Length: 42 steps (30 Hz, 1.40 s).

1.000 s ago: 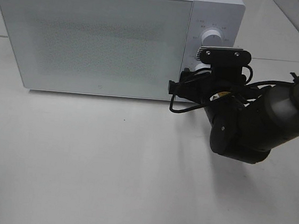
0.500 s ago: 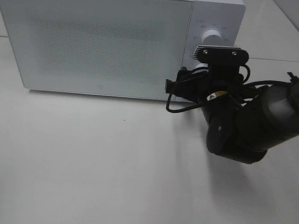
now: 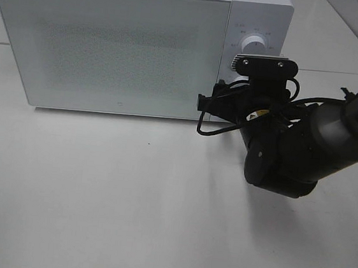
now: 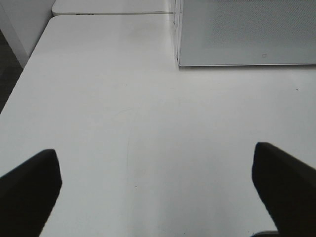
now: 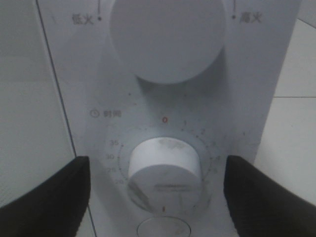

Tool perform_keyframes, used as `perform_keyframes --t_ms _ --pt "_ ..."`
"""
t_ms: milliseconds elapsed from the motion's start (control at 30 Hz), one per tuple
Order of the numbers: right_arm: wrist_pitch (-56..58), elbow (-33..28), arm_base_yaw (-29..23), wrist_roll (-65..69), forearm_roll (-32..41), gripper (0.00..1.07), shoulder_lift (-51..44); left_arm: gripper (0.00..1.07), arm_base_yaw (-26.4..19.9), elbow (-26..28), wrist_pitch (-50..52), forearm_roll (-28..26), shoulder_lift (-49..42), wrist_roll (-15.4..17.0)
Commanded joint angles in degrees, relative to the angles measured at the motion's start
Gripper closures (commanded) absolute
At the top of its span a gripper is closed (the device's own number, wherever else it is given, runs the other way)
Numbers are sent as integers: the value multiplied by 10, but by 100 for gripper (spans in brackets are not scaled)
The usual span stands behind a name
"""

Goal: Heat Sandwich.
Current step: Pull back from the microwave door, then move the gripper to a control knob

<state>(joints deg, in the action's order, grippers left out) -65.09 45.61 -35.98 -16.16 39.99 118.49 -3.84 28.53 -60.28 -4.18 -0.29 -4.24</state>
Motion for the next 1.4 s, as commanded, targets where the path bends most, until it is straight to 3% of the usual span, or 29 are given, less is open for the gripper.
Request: perform_keyframes --t_ms 33,167,300,333,467,633,900,1400 --pt "-15 3 0 -8 -1 40 -7 5 1 -2 8 -5 -14 1" --pt "-16 3 0 -8 -1 48 -7 5 1 -2 8 -5 -14 1" --pt "-7 3 0 1 -2 76 -2 5 1 -2 8 -5 -14 1" --pt "-7 3 0 1 -2 76 -2 5 1 -2 8 -5 -14 1" --pt "-13 3 0 1 -2 97 -2 5 1 -2 8 -5 -14 1" --pt "-18 3 0 1 -3 103 -2 5 1 -2 8 -5 -14 1" --pt "-32 3 0 41 -14 103 -3 5 1 -2 8 -5 -14 1" --pt "-29 3 0 397 -68 102 -3 5 1 -2 8 -5 -14 1"
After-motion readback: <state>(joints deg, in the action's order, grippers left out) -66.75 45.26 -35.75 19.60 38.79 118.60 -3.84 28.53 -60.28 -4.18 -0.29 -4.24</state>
